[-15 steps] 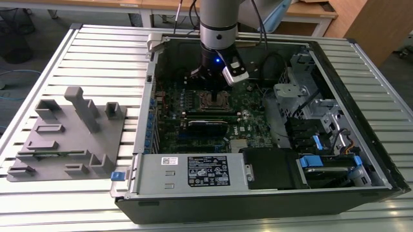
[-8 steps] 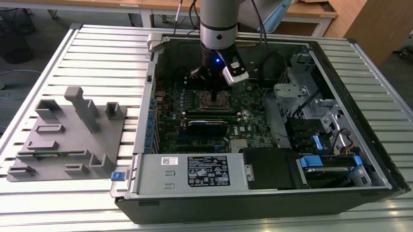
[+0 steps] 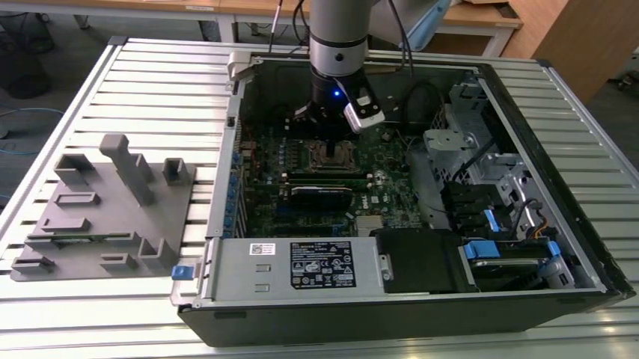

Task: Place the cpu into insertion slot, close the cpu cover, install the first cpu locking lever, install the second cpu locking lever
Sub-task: 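Install the first cpu locking lever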

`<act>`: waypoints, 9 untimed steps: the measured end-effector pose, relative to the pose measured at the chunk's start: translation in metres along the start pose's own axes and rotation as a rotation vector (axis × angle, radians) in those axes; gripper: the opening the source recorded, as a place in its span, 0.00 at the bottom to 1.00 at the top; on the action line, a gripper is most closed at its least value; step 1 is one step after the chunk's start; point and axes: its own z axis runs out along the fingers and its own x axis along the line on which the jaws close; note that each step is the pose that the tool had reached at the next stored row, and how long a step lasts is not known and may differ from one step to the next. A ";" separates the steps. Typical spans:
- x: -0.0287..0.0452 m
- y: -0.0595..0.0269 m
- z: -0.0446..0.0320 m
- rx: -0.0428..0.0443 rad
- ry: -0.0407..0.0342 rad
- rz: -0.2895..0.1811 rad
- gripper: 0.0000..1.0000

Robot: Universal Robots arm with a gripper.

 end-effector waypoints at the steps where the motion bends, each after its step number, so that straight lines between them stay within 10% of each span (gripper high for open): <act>1: 0.0000 0.0000 0.0000 0.0000 0.0006 0.000 0.11; 9: 0.0000 0.0000 0.0000 -0.0001 0.0057 0.000 0.11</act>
